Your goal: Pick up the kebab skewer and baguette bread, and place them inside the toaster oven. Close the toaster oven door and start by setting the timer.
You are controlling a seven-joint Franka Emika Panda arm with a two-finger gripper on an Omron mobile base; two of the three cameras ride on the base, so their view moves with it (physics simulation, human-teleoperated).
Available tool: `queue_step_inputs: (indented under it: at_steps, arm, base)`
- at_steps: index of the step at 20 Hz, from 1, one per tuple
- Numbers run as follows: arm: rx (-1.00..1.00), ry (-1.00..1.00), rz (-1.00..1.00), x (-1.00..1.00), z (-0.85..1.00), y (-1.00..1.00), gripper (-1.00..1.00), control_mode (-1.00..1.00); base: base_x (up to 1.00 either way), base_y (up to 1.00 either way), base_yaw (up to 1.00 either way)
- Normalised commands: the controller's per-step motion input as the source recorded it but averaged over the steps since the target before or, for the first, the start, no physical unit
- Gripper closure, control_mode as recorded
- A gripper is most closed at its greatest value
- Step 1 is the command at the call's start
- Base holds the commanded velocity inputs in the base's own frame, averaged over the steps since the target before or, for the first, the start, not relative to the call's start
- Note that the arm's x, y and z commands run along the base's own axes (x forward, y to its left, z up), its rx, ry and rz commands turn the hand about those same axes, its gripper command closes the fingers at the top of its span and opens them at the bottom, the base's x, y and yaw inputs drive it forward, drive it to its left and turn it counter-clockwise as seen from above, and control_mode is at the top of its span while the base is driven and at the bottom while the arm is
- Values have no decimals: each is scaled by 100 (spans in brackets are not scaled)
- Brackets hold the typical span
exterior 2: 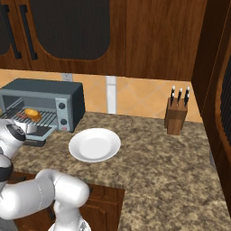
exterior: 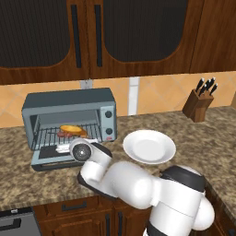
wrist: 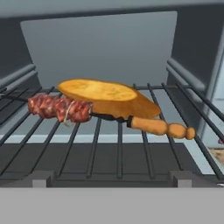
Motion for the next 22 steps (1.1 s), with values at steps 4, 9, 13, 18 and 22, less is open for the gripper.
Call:
queue_step_inputs:
  at_steps: [4,9,13,18,22]
  arm:
    - [0,0,0,19,-15,2,-100,-100]
    - [0,0,0,19,-11,1,-100,-100]
    - [0,0,0,24,0,0,-100,-100]
    - [0,-1,0,18,0,0,-100,-100]
    - [0,0,0,25,0,0,-100,-100]
  base:
    - [0,0,0]
    - [0,0,0]
    - [0,0,0]
    - [0,0,0]
    - [0,0,0]
